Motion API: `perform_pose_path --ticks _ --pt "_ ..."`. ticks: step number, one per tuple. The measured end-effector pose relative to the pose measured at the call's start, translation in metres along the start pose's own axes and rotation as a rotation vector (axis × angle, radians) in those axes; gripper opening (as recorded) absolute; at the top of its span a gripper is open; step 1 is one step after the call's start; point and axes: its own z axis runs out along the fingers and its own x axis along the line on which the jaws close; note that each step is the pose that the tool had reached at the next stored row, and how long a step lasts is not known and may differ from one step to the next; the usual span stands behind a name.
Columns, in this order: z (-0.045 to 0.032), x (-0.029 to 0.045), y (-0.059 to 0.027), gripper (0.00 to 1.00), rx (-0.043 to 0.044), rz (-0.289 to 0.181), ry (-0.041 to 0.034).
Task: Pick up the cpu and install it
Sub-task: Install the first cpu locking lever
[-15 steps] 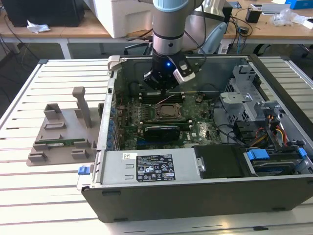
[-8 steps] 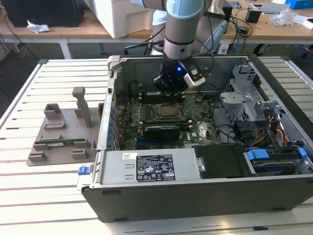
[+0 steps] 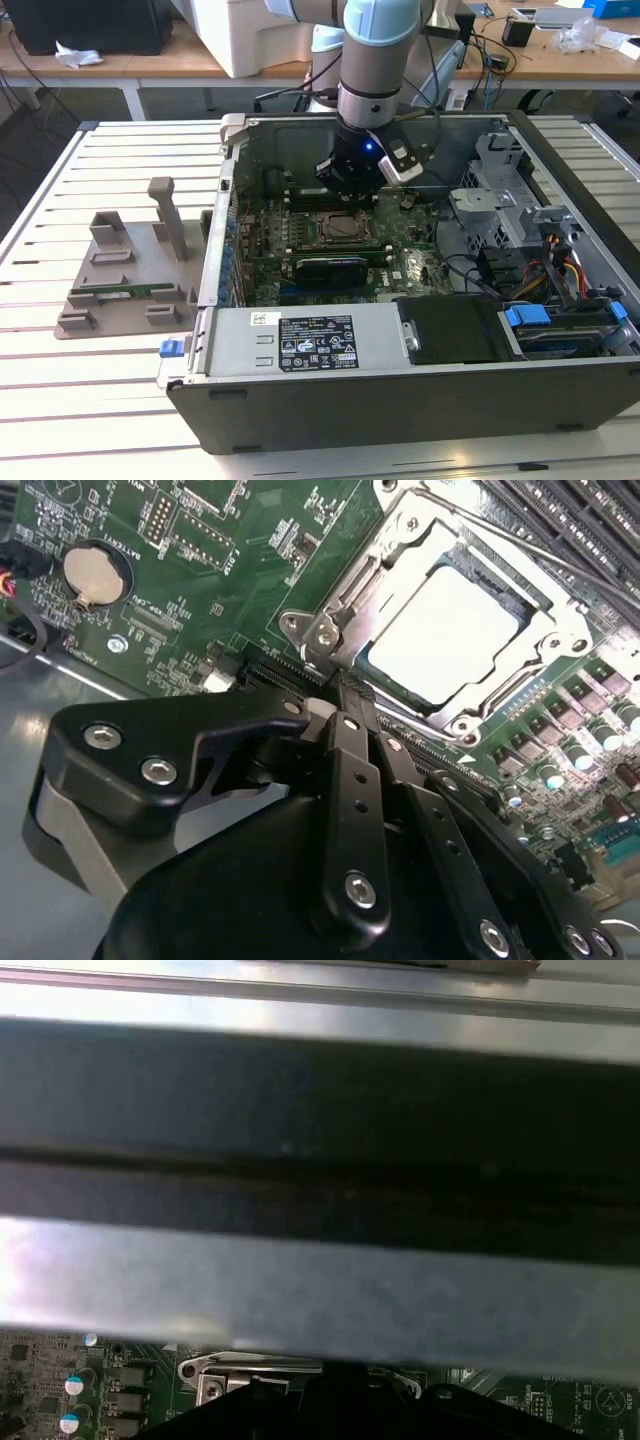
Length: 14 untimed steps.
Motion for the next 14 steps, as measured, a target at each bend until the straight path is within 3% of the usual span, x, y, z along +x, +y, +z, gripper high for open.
perform_pose_path --ticks 10,14 --pt "0.0032 -0.0022 0.0014 0.11 -0.0030 0.000 -0.0001" --pt "-0.0011 -0.0021 0.0020 0.11 0.0001 0.000 -0.0015"
